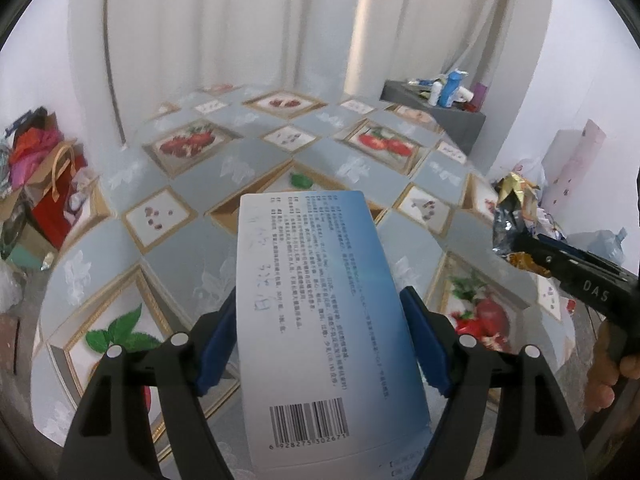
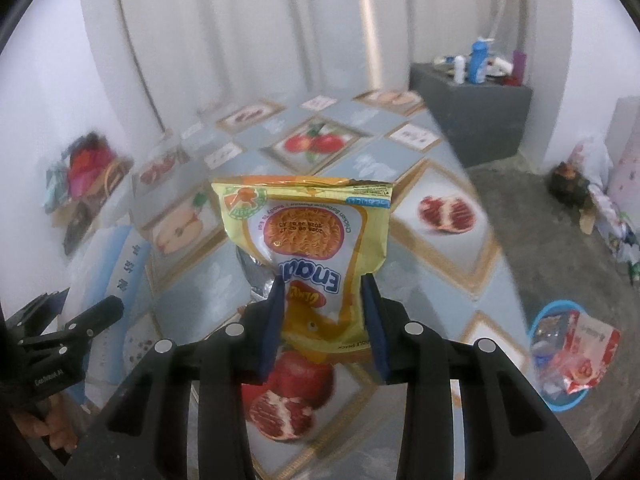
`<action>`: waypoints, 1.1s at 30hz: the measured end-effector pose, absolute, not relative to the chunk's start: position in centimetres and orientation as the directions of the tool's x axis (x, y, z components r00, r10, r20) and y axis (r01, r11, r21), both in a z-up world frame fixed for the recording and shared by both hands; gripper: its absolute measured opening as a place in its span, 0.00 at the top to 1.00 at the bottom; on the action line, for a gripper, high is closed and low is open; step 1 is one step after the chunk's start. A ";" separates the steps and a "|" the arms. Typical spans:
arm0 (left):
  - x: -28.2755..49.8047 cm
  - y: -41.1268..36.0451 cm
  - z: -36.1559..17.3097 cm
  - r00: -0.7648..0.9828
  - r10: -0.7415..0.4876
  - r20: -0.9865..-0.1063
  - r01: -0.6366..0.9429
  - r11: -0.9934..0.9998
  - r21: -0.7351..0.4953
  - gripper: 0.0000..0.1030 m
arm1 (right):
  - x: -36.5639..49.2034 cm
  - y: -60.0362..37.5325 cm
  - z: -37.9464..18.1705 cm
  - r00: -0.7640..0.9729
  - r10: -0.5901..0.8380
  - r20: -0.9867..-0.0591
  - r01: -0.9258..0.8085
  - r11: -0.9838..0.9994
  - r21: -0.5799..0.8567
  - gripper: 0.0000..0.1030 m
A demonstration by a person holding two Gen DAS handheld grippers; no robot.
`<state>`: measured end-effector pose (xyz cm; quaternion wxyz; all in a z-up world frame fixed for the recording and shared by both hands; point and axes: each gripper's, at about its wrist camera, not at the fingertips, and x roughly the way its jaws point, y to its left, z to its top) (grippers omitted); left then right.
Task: Collect trash
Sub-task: 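Carry the packet and box over the blue wastebasket and open both grippers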
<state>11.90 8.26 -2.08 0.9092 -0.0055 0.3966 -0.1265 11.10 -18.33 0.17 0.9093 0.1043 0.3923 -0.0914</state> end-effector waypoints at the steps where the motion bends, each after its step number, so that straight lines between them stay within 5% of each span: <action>1: 11.8 8.0 -1.7 0.658 -0.238 -0.715 0.235 0.966 -0.106 0.27 | 10.5 -18.9 0.5 0.682 -0.093 -0.725 0.261 0.958 0.123 0.66; 9: 11.2 1.4 2.5 0.658 -0.377 -0.652 0.432 0.898 -0.083 0.27 | 3.0 -27.2 3.0 0.701 -0.257 -0.666 0.474 0.865 0.166 0.66; 19: 12.5 -16.7 4.4 0.406 -0.620 -0.671 0.764 0.633 -0.123 0.27 | -9.8 -39.9 -0.3 0.581 -0.424 -0.695 0.777 0.544 0.318 0.65; 33: 13.2 -43.0 -6.6 0.104 -0.477 -0.873 0.912 0.397 -0.108 0.26 | -11.3 -52.0 -12.6 0.550 -0.256 -0.795 0.832 0.256 0.493 0.57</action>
